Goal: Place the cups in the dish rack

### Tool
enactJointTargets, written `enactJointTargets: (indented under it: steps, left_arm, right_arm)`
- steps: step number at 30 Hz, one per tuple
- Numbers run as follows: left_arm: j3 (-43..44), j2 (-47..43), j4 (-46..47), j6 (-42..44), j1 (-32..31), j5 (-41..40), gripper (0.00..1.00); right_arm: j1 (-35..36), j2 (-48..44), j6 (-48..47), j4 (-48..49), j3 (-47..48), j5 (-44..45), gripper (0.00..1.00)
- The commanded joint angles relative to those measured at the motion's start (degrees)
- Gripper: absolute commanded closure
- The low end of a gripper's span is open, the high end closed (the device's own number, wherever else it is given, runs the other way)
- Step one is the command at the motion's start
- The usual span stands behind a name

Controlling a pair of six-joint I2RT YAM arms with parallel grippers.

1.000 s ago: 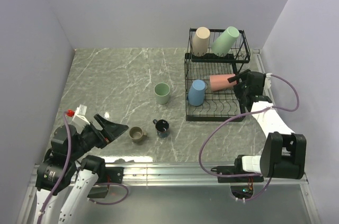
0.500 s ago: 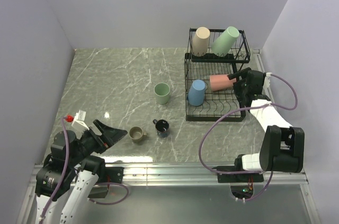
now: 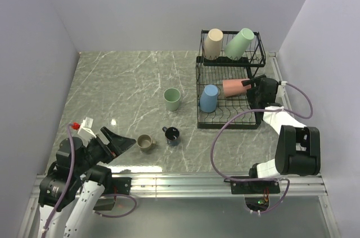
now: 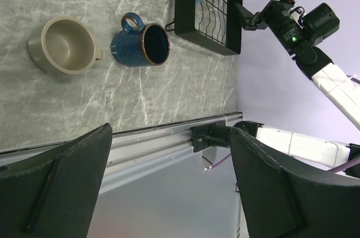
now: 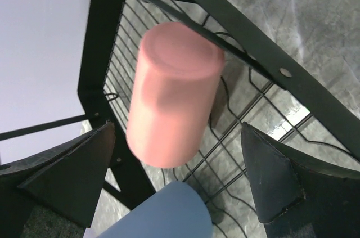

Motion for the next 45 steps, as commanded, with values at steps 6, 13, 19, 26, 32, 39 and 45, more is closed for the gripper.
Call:
enactJointTargets:
  steps: [6, 13, 19, 26, 32, 39, 45]
  left_arm:
    - [0.9, 1.7, -2.1, 2.1, 0.2, 1.4, 0.09]
    - [-0.3, 0.8, -3.9, 2.3, 0.3, 2.7, 0.09]
    - [-1.1, 0.5, -3.9, 2.2, 0.2, 3.4, 0.09]
    - [-1.2, 1.0, -3.5, 2.9, 0.2, 3.3, 0.09]
    - [-2.1, 1.0, -0.9, 2.2, 0.1, 3.5, 0.09]
    - [-3.9, 1.4, 3.8, 1.4, 0.2, 4.0, 0.09]
    - [-4.2, 2.4, 6.8, 1.4, 0.2, 4.1, 0.09]
  right_arm:
    - [-0.3, 3.7, 3.0, 10.5, -2.0, 2.6, 0.0]
    - [-0.3, 6.7, 5.4, 17.8, -3.2, 4.3, 0.0]
    - [-0.3, 10.3, 6.4, 20.5, -2.2, 4.5, 0.03]
    - [-0.3, 9.9, 6.0, 21.0, -2.2, 4.4, 0.62]
    - [-0.3, 6.2, 2.3, 17.0, -1.5, 2.6, 0.97]
    - [0.3, -3.2, -3.2, 8.6, -0.4, 3.4, 1.0]
    - [0.3, -10.6, -10.2, -1.8, 3.9, 6.8, 1.0]
